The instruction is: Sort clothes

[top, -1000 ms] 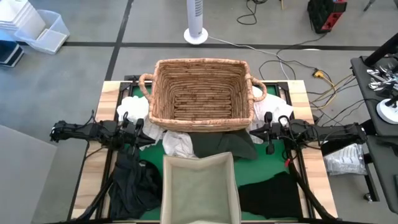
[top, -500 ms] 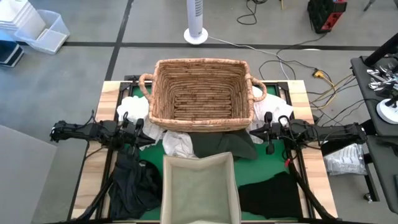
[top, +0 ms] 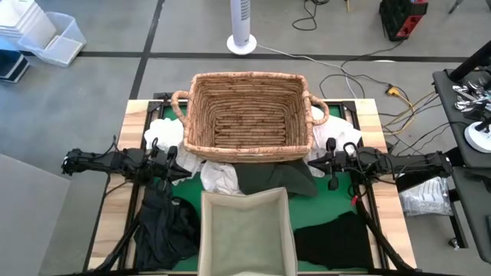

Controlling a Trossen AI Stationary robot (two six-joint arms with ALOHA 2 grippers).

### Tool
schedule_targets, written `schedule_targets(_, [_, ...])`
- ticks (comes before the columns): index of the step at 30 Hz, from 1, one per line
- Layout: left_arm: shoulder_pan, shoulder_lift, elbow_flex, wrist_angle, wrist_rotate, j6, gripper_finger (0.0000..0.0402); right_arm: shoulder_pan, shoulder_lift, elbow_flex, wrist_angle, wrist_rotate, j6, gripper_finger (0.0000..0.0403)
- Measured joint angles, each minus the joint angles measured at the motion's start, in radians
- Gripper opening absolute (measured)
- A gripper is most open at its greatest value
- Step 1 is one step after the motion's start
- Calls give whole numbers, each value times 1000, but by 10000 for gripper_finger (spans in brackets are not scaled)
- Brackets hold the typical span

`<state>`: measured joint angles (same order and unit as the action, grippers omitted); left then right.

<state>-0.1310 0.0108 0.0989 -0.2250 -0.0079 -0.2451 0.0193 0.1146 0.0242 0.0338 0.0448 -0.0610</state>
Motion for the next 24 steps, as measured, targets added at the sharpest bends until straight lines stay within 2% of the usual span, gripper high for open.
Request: schedule_targets(24, [0,0,0,0,0,0,0,0,0,0,0,0,-1,13])
